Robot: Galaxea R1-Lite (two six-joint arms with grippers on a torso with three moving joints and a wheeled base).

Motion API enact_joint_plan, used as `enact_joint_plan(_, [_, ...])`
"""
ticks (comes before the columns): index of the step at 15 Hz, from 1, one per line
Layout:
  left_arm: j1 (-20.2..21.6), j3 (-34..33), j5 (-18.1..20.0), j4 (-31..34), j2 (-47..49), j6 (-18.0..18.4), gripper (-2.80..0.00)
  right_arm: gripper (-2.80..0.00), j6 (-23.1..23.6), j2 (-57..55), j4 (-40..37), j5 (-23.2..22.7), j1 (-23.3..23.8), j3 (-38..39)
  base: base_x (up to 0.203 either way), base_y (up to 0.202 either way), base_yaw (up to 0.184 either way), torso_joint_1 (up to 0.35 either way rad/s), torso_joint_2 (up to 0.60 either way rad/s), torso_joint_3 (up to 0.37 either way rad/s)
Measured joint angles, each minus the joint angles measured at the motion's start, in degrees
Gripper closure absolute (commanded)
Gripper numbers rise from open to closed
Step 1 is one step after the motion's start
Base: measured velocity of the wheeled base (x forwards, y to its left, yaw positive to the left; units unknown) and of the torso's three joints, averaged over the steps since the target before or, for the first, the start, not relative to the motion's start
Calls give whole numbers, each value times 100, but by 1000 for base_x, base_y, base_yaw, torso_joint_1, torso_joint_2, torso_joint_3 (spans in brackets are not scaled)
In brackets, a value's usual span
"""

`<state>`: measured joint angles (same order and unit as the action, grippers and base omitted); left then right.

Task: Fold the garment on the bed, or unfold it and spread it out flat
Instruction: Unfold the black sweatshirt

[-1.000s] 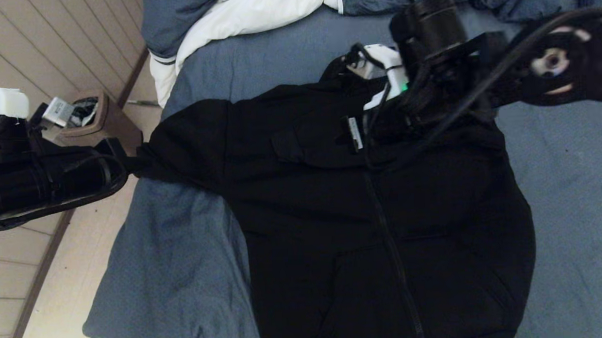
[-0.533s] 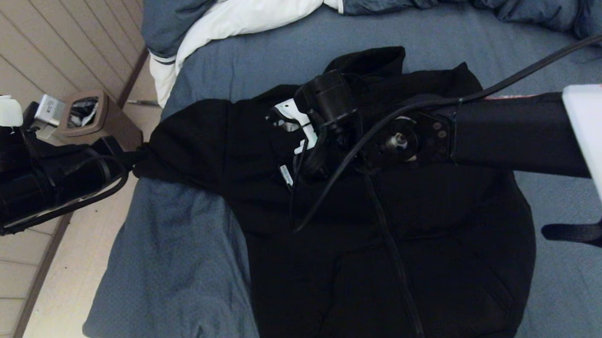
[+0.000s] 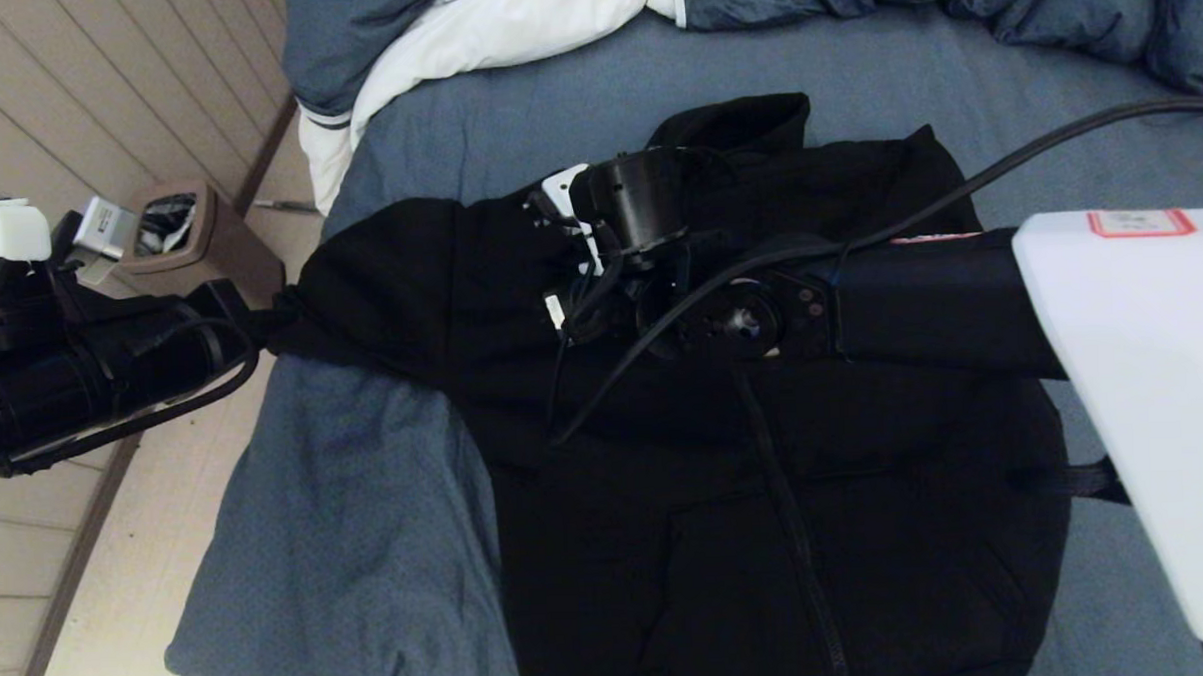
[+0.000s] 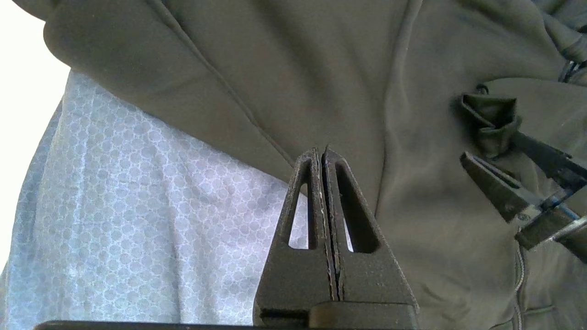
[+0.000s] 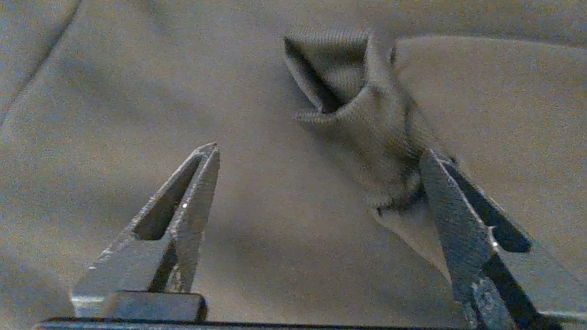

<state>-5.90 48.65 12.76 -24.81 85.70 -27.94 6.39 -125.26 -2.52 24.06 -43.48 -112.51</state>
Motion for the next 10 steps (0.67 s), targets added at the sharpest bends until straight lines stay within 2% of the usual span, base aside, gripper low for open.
enact_joint_plan(3, [0, -9, 4, 0, 22, -2, 0, -280, 142, -54, 31, 119, -153, 0, 0, 0, 0, 0, 0, 0])
enact_joint_plan(10, [1, -9, -1, 1, 99, 9, 0, -280, 406, -209, 57, 232, -95, 38, 0, 0, 0, 0, 0, 0])
